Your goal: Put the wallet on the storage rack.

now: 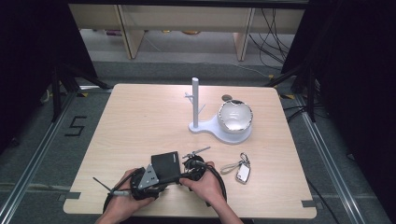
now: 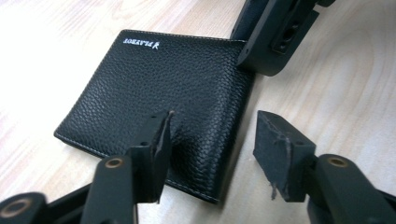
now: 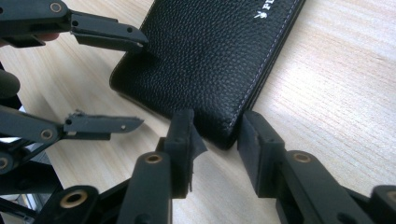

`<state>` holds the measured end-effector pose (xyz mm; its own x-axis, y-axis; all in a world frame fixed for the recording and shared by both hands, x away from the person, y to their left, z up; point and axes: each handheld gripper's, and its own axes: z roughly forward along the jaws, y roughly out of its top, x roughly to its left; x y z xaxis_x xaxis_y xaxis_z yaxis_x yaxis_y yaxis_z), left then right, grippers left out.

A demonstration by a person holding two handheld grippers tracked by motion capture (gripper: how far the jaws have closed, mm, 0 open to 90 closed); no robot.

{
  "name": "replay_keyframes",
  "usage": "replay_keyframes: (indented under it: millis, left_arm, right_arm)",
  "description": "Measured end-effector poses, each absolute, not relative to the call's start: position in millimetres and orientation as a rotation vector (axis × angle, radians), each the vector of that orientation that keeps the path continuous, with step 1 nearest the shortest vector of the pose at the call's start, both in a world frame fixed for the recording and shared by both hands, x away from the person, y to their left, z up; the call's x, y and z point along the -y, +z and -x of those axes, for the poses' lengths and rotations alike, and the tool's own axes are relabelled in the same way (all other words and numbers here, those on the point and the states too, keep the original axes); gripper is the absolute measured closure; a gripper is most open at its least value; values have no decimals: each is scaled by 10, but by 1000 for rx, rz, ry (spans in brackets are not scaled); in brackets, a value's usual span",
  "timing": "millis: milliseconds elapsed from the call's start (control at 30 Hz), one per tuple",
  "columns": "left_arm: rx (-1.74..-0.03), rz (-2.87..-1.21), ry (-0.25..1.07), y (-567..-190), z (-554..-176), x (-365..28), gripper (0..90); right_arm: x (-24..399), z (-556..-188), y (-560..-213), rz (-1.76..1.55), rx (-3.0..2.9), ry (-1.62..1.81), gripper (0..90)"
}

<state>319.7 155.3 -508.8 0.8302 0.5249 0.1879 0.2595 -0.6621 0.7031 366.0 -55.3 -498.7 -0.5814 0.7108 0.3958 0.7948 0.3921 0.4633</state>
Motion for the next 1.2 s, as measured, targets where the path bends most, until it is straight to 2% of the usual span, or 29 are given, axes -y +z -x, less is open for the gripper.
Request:
replay_keyframes:
  millis: [200,700,967,1200]
  left_arm:
    - [-501,-2354,555,-5104,-3207,-1508,460]
    - [-405,-2403,641,-5092,-3220,-1456,444]
    - [-327,-2424,717,-5097,-3196,-1453,496]
    - [-249,-2443,801,-5094,-3146,-1440,592]
  right_arm:
    - [583,-3668,-4992,1415,2447,-957,744]
    - [614,-3673,-4922,1446,2349,-973,798]
    - [631,-3677,-4874,1458,2272,-1001,825]
    - [664,-3708,-4871,1435,2220,-1043,850]
